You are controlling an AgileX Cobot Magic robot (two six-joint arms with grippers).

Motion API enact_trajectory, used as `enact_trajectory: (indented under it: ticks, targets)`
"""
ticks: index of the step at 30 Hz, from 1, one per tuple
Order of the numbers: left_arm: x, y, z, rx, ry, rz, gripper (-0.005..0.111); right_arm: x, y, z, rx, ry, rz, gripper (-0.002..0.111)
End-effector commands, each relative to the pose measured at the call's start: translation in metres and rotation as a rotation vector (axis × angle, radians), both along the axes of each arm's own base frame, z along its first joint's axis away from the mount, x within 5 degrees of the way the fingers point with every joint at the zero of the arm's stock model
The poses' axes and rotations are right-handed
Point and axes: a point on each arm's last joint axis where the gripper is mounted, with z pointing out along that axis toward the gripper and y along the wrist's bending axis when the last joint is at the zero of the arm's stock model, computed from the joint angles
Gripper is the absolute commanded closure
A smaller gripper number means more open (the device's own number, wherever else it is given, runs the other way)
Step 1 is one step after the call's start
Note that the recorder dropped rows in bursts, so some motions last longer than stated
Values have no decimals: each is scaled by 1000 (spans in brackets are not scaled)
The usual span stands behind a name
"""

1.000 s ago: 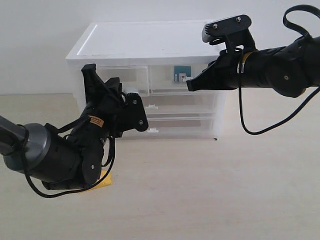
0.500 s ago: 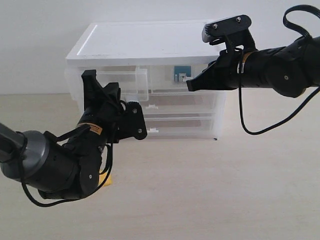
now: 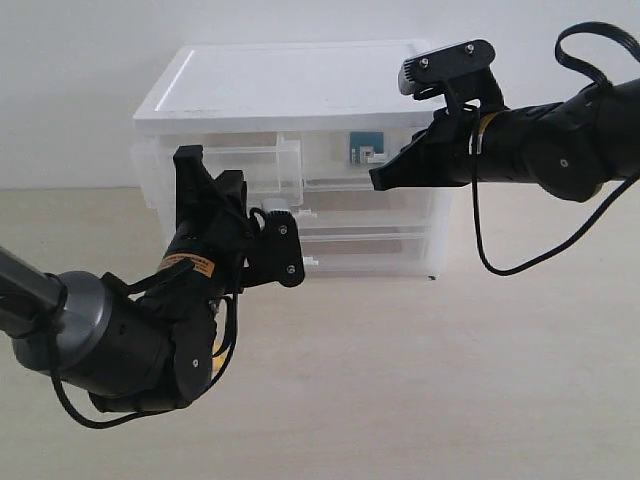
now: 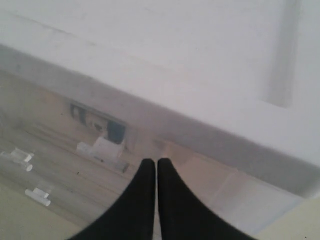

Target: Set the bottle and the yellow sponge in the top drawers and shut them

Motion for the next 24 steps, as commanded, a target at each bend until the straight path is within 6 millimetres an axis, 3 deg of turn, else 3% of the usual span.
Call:
enact_trajectory:
  ticks: [1,15,24]
  targets:
    - [-4,0,-3,-6,37,6,103,6,-1,7,20,-40,-3,108]
    - [-16,-1,-8,1,68,2,103,6,-1,7,20,-44,-1,108]
    - [-27,-9,0,-9,59,-30,103,6,-1,7,20,-44,-1,108]
